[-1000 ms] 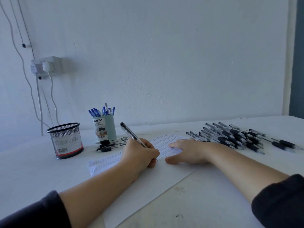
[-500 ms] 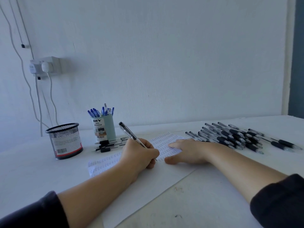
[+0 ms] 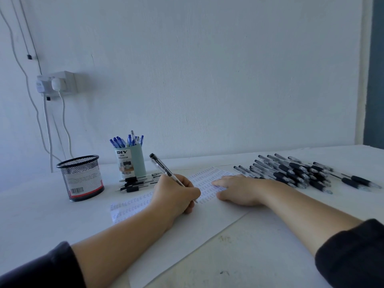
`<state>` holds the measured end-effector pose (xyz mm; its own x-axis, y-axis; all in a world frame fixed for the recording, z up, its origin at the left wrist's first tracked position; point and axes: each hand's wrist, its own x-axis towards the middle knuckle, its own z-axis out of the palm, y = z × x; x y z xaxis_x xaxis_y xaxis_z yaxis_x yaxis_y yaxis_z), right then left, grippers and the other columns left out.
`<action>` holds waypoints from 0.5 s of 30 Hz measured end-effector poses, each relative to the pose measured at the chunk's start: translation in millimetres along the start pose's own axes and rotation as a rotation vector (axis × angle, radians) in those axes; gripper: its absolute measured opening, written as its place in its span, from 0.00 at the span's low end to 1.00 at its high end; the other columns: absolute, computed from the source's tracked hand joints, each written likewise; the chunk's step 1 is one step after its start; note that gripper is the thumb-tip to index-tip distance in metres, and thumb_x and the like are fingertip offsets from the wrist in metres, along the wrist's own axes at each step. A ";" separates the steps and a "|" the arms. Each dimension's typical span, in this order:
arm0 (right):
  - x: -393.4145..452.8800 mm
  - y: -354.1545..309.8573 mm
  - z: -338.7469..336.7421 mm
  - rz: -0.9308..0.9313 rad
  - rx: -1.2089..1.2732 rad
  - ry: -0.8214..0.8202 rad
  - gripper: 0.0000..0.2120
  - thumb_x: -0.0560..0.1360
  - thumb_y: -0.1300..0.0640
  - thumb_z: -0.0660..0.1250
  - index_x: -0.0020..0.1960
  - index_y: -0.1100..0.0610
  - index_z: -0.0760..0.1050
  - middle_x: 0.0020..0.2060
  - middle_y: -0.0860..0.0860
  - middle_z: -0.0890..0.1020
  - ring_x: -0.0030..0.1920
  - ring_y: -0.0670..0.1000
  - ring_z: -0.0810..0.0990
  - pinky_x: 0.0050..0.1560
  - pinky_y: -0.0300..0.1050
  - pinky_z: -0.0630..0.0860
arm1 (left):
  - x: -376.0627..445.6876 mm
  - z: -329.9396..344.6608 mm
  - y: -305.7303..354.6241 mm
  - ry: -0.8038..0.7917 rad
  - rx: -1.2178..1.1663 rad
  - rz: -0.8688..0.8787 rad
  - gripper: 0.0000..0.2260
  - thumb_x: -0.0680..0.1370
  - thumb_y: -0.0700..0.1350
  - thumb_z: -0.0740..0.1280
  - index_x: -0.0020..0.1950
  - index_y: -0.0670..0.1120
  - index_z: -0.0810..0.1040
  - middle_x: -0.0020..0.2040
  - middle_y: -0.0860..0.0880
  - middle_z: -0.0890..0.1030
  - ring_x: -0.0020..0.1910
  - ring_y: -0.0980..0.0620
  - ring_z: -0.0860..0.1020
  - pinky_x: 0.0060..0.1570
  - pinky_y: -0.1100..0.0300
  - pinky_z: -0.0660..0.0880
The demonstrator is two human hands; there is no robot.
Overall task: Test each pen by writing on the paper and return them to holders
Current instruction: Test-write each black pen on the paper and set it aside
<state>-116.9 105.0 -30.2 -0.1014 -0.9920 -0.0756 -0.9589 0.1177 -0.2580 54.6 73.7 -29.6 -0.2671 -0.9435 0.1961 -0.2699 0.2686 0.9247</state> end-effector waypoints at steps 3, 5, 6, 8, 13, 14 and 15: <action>-0.8 -0.2 -0.3 -0.003 -0.005 -0.001 0.26 0.79 0.45 0.53 0.76 0.43 0.52 0.77 0.47 0.52 0.77 0.52 0.46 0.75 0.55 0.48 | -0.3 0.2 -0.3 -0.003 0.006 0.001 0.04 0.68 0.31 0.67 0.34 0.38 0.76 0.24 0.44 0.75 0.20 0.52 0.72 0.25 0.64 0.72; -1.0 0.0 0.0 -0.003 -0.002 -0.001 0.26 0.79 0.45 0.53 0.76 0.43 0.53 0.77 0.46 0.52 0.77 0.51 0.46 0.75 0.55 0.48 | -0.6 0.2 -0.3 -0.005 0.011 0.006 0.05 0.68 0.31 0.67 0.34 0.38 0.76 0.24 0.44 0.75 0.20 0.52 0.72 0.24 0.64 0.72; -0.9 0.0 0.1 -0.004 0.002 0.000 0.26 0.79 0.45 0.53 0.76 0.43 0.53 0.77 0.46 0.52 0.77 0.51 0.46 0.75 0.54 0.48 | -0.8 0.2 -0.1 -0.006 0.014 0.009 0.05 0.68 0.31 0.67 0.34 0.38 0.76 0.24 0.44 0.75 0.20 0.52 0.72 0.24 0.64 0.72; -0.5 -0.2 0.3 -0.004 0.008 -0.001 0.26 0.79 0.45 0.54 0.76 0.43 0.53 0.77 0.46 0.52 0.77 0.51 0.47 0.75 0.54 0.49 | -1.0 0.2 0.1 -0.008 0.021 0.015 0.05 0.68 0.31 0.67 0.34 0.38 0.76 0.24 0.45 0.75 0.20 0.52 0.72 0.24 0.65 0.72; 0.3 -0.5 0.5 -0.002 0.009 -0.005 0.26 0.79 0.45 0.53 0.76 0.43 0.53 0.77 0.46 0.52 0.77 0.51 0.47 0.75 0.54 0.49 | -1.8 0.2 0.7 -0.012 0.027 0.017 0.05 0.68 0.31 0.67 0.34 0.38 0.76 0.25 0.44 0.75 0.20 0.52 0.72 0.25 0.64 0.73; -0.2 -0.6 0.3 -0.004 0.009 -0.007 0.26 0.79 0.46 0.53 0.76 0.43 0.53 0.77 0.46 0.52 0.77 0.52 0.47 0.75 0.54 0.49 | -1.8 0.2 0.7 -0.010 0.028 0.017 0.04 0.68 0.31 0.67 0.34 0.38 0.76 0.25 0.44 0.75 0.20 0.52 0.72 0.25 0.64 0.73; -0.9 -0.8 0.1 -0.005 0.010 -0.009 0.26 0.79 0.46 0.53 0.76 0.43 0.53 0.77 0.46 0.53 0.77 0.52 0.47 0.75 0.54 0.49 | -1.6 0.3 0.7 -0.008 0.031 0.017 0.04 0.68 0.31 0.67 0.34 0.38 0.76 0.25 0.44 0.75 0.20 0.52 0.73 0.25 0.64 0.73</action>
<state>-116.0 105.8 -30.1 -0.0936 -0.9921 -0.0830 -0.9567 0.1127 -0.2684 54.5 75.5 -29.4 -0.2795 -0.9371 0.2090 -0.2940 0.2908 0.9105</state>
